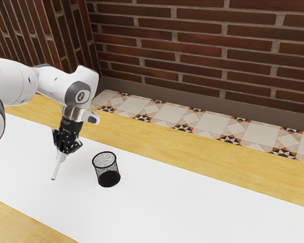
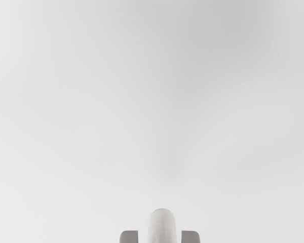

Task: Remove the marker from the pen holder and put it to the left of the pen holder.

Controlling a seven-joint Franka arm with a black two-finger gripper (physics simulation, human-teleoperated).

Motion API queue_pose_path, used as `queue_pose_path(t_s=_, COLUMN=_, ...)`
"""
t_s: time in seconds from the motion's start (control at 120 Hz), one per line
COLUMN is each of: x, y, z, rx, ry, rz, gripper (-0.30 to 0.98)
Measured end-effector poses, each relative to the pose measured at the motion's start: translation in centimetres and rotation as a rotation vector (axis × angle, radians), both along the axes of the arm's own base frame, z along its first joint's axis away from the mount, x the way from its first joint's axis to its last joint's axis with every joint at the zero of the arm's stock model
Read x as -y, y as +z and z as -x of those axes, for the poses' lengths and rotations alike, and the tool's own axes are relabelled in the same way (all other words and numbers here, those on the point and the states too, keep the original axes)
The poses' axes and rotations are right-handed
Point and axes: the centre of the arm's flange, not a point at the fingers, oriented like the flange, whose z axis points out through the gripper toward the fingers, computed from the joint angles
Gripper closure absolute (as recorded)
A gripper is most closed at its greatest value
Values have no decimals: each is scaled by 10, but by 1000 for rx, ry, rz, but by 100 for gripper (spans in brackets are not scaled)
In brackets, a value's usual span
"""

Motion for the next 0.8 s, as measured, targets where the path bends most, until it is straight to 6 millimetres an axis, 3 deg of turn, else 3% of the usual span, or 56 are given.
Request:
queue_pose_path(t_s=0.083, x=2, y=-10, z=-3, rx=-22, ry=-8, rz=9, gripper=73)
queue_pose_path(t_s=0.25, x=9, y=-15, z=-3, rx=-37, ry=-8, rz=57, gripper=37)
queue_pose_path(t_s=0.3, x=13, y=-7, z=-4, rx=-25, ry=-14, rz=69, gripper=29)
queue_pose_path(t_s=0.333, x=17, y=15, z=-13, rx=25, ry=-12, rz=96, gripper=25)
queue_pose_path(t_s=0.367, x=24, y=54, z=-24, rx=109, ry=-12, rz=132, gripper=21)
queue_pose_path(t_s=0.408, x=44, y=132, z=-37, rx=261, ry=-42, rz=161, gripper=18)
queue_pose_path(t_s=0.45, x=62, y=210, z=-35, rx=399, ry=-76, rz=182, gripper=14)
queue_pose_path(t_s=0.475, x=68, y=245, z=-28, rx=460, ry=-86, rz=193, gripper=13)
queue_pose_path(t_s=0.5, x=69, y=268, z=-21, rx=497, ry=-86, rz=202, gripper=11)
queue_pose_path(t_s=0.583, x=73, y=296, z=-9, rx=534, ry=-84, rz=201, gripper=8)
queue_pose_path(t_s=0.8, x=104, y=322, z=6, rx=560, ry=-109, rz=189, gripper=3)
